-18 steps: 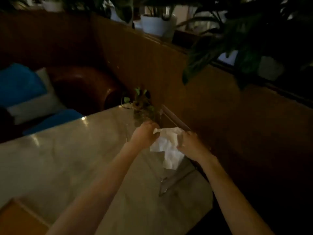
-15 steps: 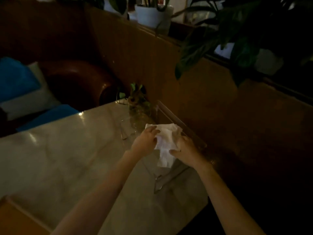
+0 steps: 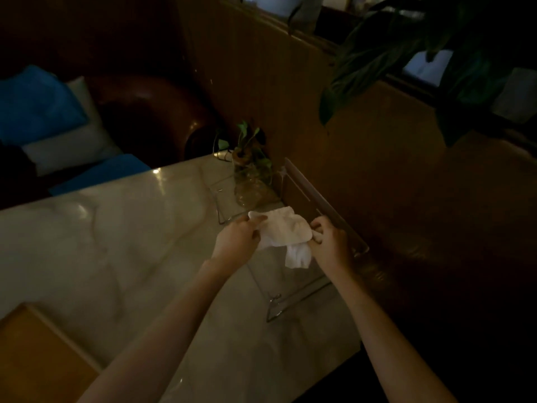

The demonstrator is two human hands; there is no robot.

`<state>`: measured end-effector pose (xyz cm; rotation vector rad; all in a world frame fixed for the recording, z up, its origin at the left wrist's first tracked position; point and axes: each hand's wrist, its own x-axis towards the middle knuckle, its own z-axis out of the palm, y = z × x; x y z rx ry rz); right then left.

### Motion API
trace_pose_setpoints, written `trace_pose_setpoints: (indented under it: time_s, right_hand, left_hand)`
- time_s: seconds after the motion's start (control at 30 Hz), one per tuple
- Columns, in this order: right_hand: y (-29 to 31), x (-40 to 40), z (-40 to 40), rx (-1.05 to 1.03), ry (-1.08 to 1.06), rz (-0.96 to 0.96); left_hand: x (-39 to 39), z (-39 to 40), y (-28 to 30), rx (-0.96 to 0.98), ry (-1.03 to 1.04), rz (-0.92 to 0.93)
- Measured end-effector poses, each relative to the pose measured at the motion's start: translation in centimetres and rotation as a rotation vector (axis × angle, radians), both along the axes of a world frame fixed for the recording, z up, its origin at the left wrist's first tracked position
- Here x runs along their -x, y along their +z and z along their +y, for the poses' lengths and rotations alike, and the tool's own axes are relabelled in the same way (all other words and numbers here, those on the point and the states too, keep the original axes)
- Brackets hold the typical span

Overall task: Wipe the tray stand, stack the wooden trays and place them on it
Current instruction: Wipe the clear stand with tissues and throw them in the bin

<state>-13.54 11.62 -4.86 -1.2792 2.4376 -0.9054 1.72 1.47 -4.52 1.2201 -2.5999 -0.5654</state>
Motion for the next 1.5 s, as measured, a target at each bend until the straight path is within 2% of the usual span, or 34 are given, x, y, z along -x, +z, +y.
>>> trace_pose_setpoints:
  time_s: [0.13, 0.23, 0.47, 0.67, 0.8, 1.1, 1.27, 1.5]
  right_hand:
    - [2.6, -1.2, -1.7, 0.091, 0.073, -0.007]
    - [4.8, -3.5, -3.3, 0.153, 0.153, 0.032]
    - [7.1, -13.1, -7.7, 0.246, 0.349, 0.063]
    - [6.6, -24.6, -10.7, 0.248, 0.518, 0.068]
    - [5.7, -33.3, -11.3, 0.225, 0.641, 0.080]
    - [4.1, -53.7, -9.3, 0.203, 0.748, 0.033]
    - [2.9, -64.3, -7.9, 0.163, 0.860, 0.024]
    - [1.8, -78.4, -5.3, 0.148, 1.051, 0.020]
  left_hand:
    - [-2.8, -0.6, 2.6, 0.013, 0.091, 0.143]
    - [-6.1, -1.4, 4.0, 0.056, 0.239, 0.216]
    - [-17.7, -1.7, 4.7, 0.039, 0.542, 0.166]
    - [-30.5, -0.3, 3.4, -0.070, 0.694, 0.119]
    - [-39.0, 0.9, 3.2, -0.106, 0.750, 0.151]
    - [-59.1, 4.0, 2.7, -0.201, 0.830, 0.190]
    - [-69.1, 7.4, 2.6, -0.147, 0.960, 0.183]
    - [-80.8, 12.5, 0.3, -0.130, 1.243, 0.374]
